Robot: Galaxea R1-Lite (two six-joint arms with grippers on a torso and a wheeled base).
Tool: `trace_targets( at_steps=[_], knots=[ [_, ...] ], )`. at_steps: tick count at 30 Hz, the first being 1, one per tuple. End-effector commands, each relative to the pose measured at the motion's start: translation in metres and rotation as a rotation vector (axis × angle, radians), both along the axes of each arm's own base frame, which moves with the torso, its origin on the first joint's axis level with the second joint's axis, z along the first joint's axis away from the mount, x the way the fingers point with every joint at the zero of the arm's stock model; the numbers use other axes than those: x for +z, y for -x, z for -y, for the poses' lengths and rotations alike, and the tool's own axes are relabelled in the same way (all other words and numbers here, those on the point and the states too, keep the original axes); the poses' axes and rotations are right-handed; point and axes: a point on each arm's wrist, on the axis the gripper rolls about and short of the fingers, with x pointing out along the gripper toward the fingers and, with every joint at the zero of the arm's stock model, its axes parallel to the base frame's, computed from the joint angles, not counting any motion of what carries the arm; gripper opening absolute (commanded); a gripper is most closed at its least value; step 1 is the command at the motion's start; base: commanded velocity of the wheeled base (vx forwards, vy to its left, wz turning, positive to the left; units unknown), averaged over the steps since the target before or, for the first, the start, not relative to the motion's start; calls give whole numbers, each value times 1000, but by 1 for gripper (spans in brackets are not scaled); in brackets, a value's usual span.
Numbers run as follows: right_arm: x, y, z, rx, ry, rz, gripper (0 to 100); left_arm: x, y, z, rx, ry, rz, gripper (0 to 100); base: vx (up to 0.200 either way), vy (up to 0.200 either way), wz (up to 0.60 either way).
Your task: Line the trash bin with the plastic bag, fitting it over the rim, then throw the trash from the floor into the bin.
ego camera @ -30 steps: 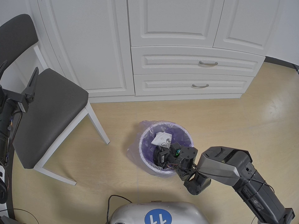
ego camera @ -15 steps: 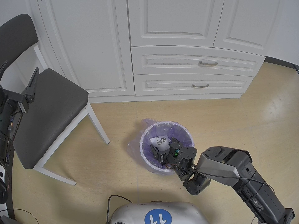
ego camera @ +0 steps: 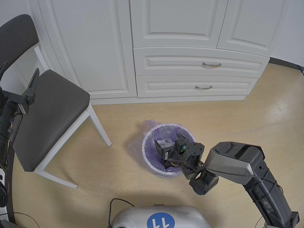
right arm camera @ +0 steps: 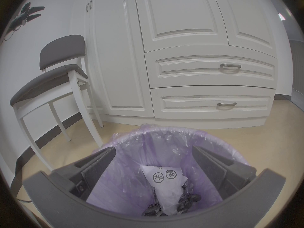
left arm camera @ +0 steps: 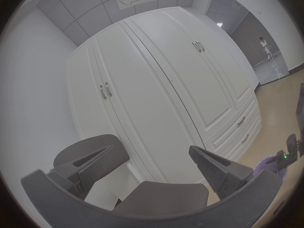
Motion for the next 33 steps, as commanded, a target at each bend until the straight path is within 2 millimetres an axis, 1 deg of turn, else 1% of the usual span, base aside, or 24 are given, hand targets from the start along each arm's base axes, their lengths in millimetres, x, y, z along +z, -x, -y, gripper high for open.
trace_targets(
  at_steps=[1,4,9,12,13,14,16,18,20,23,24,26,27,30,32,33],
  knots=[
    [42,15,15,-2,4,22,100,-1,-1,0,1,-1,-5,100,0,0,0],
    [59,29,32,3,75,11,100,-2,-1,2,-10,-2,-11,100,0,0,0],
    [82,50,66,18,210,17,100,-12,-3,14,-75,-11,-57,100,0,0,0],
    [90,62,86,-2,268,5,100,-18,-11,17,-74,-11,-93,100,0,0,0],
    [90,62,86,-2,268,5,100,-18,-11,17,-74,-11,-93,100,0,0,0],
    [97,73,108,23,379,20,100,-23,-16,18,-68,-14,-123,100,0,0,0],
    [102,82,130,40,487,46,100,-29,-19,18,-63,-19,-148,100,0,0,0],
    [110,87,149,13,563,68,100,-35,-21,17,-58,-20,-177,100,0,0,0],
    [117,87,165,-37,587,79,100,-43,-25,15,-51,-18,-217,100,0,0,0],
    [124,81,191,-128,589,79,100,-59,-34,15,-33,-24,-290,100,0,0,0],
    [124,80,196,-140,590,77,100,-61,-36,15,-28,-22,-301,100,0,0,0],
    [125,68,222,-216,601,68,100,-75,-38,14,0,-8,-358,100,0,0,0],
    [124,62,231,-236,604,47,100,-77,-39,14,12,-4,-372,100,0,0,0],
    [117,48,252,-253,583,-20,100,-74,-45,7,47,32,-359,100,0,0,0],
    [116,46,255,-262,550,-38,100,-72,-47,5,57,50,-347,100,0,0,0],
    [117,45,256,-272,461,-63,100,-68,-48,1,66,78,-329,100,0,0,0]
  ],
)
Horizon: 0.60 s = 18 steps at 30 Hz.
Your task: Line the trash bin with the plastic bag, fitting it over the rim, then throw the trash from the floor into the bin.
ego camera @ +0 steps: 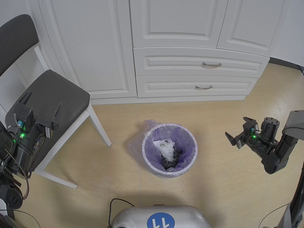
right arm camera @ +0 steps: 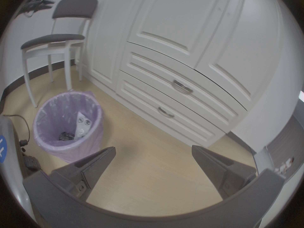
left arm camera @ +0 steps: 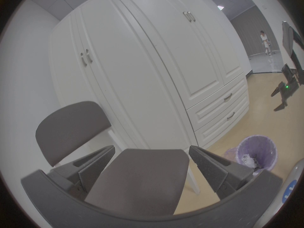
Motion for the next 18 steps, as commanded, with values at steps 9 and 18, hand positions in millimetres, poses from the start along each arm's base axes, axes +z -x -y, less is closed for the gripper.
trace_targets(
  at_steps=[9,18],
  knots=[
    [29,18,11,-129,-550,-221,100,-7,-18,-35,148,219,-13,100,0,0,0],
    [80,44,14,21,-728,-190,100,3,-7,-37,140,275,44,100,0,0,0]
  ],
)
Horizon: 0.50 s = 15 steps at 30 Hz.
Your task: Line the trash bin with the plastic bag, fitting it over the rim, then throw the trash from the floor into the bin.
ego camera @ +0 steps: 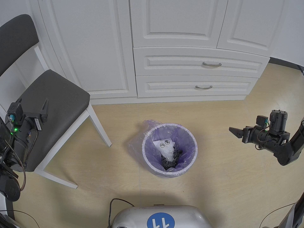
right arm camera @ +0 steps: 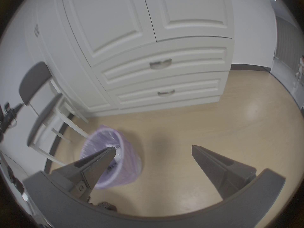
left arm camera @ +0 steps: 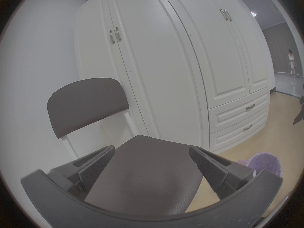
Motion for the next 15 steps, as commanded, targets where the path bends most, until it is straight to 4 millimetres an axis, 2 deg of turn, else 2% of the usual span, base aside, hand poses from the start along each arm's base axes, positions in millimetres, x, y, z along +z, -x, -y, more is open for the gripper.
trace_targets(
  at_steps=[1,3,4,5,6,7,15],
  knots=[
    [53,26,3,29,-80,144,100,9,11,-6,25,22,48,100,0,0,0],
    [71,39,6,42,-93,203,100,20,21,-7,26,25,105,100,0,0,0],
    [71,39,6,42,-93,203,100,20,21,-7,26,25,105,100,0,0,0],
    [86,54,10,72,-101,254,100,30,31,-6,18,28,141,100,0,0,0],
    [86,54,10,72,-101,254,100,30,31,-6,18,28,141,100,0,0,0],
    [97,68,14,98,-107,284,100,38,40,-6,12,28,151,100,0,0,0],
    [142,128,11,204,-177,356,100,79,83,-5,-28,49,211,100,0,0,0]
  ],
)
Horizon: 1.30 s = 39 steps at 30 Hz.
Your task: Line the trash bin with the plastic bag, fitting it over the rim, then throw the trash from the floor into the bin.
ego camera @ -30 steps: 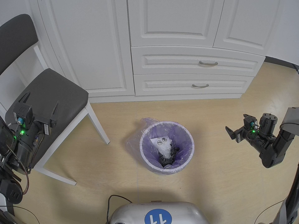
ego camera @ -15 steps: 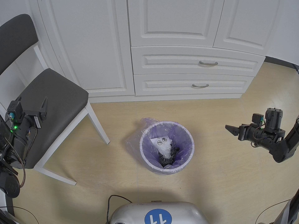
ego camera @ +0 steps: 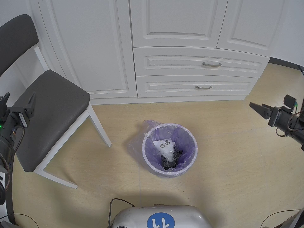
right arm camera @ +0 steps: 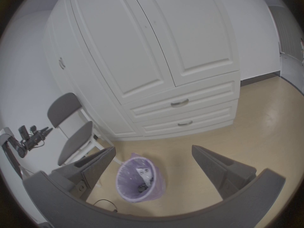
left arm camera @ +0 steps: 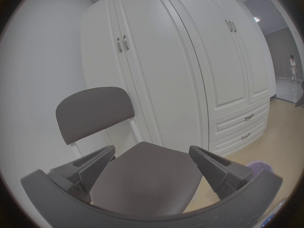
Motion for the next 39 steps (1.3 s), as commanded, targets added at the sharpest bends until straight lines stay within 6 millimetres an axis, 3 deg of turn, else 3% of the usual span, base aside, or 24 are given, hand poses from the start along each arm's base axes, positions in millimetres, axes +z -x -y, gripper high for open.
trace_targets(
  at_steps=[1,5,8,9,13,22,27,33,39],
  knots=[
    [48,62,-1,82,-35,154,100,48,52,-2,-25,21,183,100,0,0,0],
    [56,84,-5,124,-31,199,100,56,74,-3,-27,21,195,100,0,0,0],
    [62,119,-8,130,-24,262,100,61,106,-7,-21,22,220,100,0,0,0],
    [62,119,-8,130,-24,262,100,61,106,-7,-21,22,220,100,0,0,0],
    [67,170,-10,127,-11,380,100,57,143,-10,8,20,237,100,0,0,0],
    [63,240,-15,133,6,523,100,49,179,-11,53,0,275,100,0,0,0],
    [49,283,-15,170,3,576,100,51,204,-8,41,-23,320,100,0,0,0],
    [29,316,-10,243,-19,619,100,49,232,-2,0,-64,319,100,0,0,0],
    [24,329,-11,212,-14,671,100,45,240,2,19,-76,312,100,0,0,0]
  ],
)
